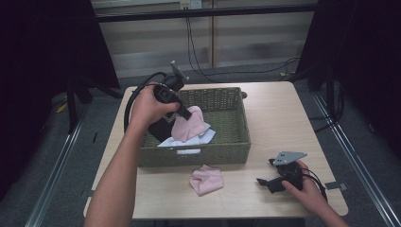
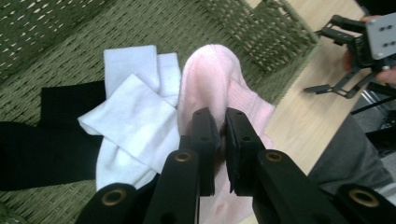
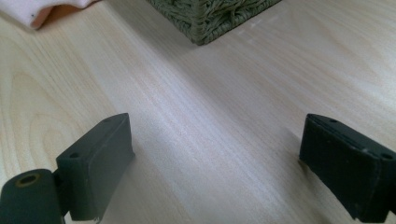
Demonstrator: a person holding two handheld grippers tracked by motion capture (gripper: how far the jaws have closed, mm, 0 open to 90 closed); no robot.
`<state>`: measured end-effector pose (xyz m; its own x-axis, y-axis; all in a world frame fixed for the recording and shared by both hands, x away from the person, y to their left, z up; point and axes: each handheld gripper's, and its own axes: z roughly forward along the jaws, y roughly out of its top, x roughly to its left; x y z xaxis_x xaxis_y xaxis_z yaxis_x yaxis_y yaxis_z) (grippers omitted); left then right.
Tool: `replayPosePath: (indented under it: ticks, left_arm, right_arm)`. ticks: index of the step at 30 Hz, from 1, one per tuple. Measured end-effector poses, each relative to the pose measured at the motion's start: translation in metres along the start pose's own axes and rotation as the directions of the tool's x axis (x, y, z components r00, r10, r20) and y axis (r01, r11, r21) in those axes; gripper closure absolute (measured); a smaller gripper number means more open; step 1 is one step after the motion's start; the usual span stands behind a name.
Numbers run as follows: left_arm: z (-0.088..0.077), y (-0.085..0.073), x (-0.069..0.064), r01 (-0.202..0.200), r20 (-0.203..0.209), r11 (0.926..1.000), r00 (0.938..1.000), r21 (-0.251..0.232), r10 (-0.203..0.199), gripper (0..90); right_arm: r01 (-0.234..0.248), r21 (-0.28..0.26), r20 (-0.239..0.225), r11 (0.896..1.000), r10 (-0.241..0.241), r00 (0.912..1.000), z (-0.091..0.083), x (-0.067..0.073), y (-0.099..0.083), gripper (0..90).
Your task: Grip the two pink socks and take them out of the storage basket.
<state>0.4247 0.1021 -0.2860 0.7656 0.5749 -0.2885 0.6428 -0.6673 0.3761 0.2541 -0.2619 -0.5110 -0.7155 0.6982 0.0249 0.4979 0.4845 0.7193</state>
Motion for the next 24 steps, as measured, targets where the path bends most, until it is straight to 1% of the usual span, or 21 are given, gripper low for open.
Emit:
replayPosePath:
  ticks: [5, 6, 7, 8, 9, 11, 13, 15, 17, 24]
  left_arm:
    - [-0.004, -0.002, -0.006, -0.015, 0.01, 0.9999, 0.9998, 0.007, 0.015, 83.0]
    - [-0.004, -0.003, -0.007, -0.015, 0.011, 0.9999, 0.9998, 0.0, 0.015, 83.0]
    - [-0.005, -0.004, -0.008, -0.018, 0.016, 0.9998, 0.9997, 0.005, 0.018, 83.0]
    - [-0.004, -0.005, -0.009, -0.014, 0.016, 0.9999, 0.9998, -0.006, 0.014, 82.9]
    - [-0.005, -0.005, -0.009, -0.027, 0.013, 0.9996, 0.9996, 0.006, 0.027, 83.0]
    - [-0.005, -0.007, -0.01, -0.03, 0.015, 0.9995, 0.9994, 0.006, 0.03, 82.9]
    - [-0.006, -0.009, -0.012, -0.034, 0.03, 0.9994, 0.999, 0.005, 0.034, 82.9]
    - [-0.006, -0.011, -0.014, -0.038, 0.033, 0.9993, 0.9987, -0.002, 0.038, 82.9]
    - [-0.006, -0.014, -0.015, -0.042, 0.037, 0.9991, 0.9984, 0.004, 0.042, 83.0]
    - [-0.004, -0.023, -0.02, -0.055, 0.047, 0.9985, 0.9974, -0.002, 0.055, 82.9]
  right_arm:
    - [0.001, 0.0, 0.0, 1.0, -0.001, 1.0, 0.0, 0.0, 0.0, 8.8]
    - [0.0, 0.0, 0.0, 1.0, 0.0, 1.0, 0.0, 0.0, 0.0, 8.9]
    - [0.0, 0.0, 0.0, 1.0, 0.0, 1.0, 0.0, 0.0, 0.0, 8.8]
    - [0.001, 0.0, 0.0, 1.0, -0.001, 1.0, 0.0, 0.0, 0.0, 8.8]
    - [0.001, 0.0, 0.0, 1.0, -0.001, 1.0, 0.0, 0.0, 0.0, 8.8]
    - [0.001, 0.0, 0.0, 1.0, -0.001, 1.0, 0.0, 0.0, 0.0, 8.8]
    - [-0.001, 0.0, 0.0, 1.0, 0.001, 1.0, 0.0, 0.0, 0.0, 8.8]
    - [-0.001, 0.0, 0.0, 1.0, 0.001, 1.0, 0.0, 0.0, 0.0, 8.8]
    - [-0.001, 0.0, 0.0, 1.0, 0.001, 1.0, 0.0, 0.0, 0.0, 8.8]
    - [0.0, 0.0, 0.002, 1.0, 0.0, 1.0, 0.0, 0.0, 0.0, 8.8]
